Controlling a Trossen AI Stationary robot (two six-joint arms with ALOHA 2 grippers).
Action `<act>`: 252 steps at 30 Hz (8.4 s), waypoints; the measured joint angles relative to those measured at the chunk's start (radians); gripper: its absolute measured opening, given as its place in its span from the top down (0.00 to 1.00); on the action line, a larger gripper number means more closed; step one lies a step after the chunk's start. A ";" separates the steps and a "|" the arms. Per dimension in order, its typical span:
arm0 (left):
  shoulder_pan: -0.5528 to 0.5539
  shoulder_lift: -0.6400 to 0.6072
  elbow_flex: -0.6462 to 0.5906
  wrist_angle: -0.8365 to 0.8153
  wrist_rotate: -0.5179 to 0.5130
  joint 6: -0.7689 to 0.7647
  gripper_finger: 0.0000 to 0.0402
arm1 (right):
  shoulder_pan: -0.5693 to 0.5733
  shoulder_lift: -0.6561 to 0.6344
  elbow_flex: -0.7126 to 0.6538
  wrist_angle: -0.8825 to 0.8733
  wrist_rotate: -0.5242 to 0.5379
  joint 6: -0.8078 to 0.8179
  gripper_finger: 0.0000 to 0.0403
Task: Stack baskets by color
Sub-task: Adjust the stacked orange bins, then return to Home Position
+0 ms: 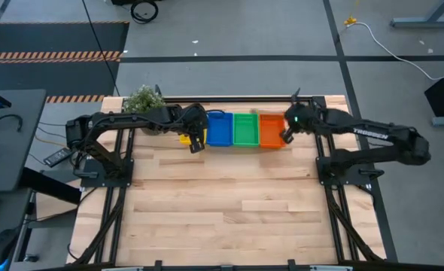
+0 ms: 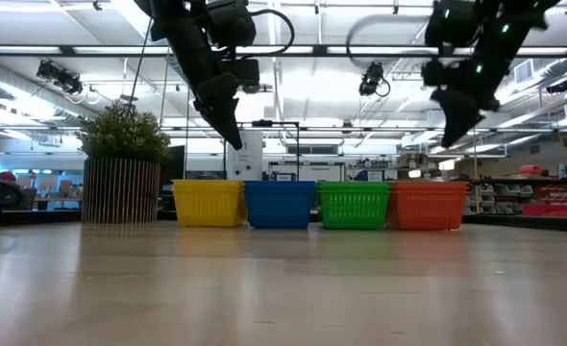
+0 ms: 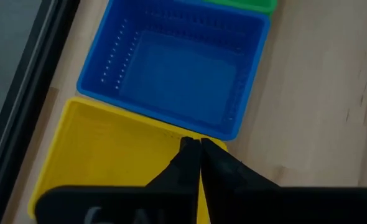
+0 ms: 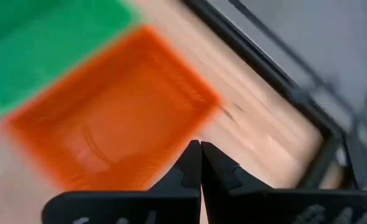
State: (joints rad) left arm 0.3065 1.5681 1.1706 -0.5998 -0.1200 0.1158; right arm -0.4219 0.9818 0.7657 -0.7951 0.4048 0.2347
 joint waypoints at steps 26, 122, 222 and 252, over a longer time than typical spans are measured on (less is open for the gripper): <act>-0.049 0.000 0.000 -0.029 0.000 -0.034 0.97 | -0.331 0.294 -0.022 0.173 -0.271 0.016 0.99; -0.238 -1.541 -1.162 0.640 -0.027 -0.125 0.99 | 0.544 -0.971 -0.719 0.715 -0.319 0.032 0.98; -0.241 -1.536 -1.164 0.674 -0.033 -0.109 0.94 | 0.382 -0.972 -0.759 0.821 -0.414 -0.208 0.98; -0.241 -1.535 -1.164 0.674 -0.033 -0.109 0.92 | 0.382 -0.972 -0.759 0.821 -0.414 -0.208 0.98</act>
State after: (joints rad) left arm 0.0650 0.0326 0.0071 0.0738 -0.1532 0.0063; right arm -0.0395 0.0093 0.0063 0.0261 -0.0092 0.0265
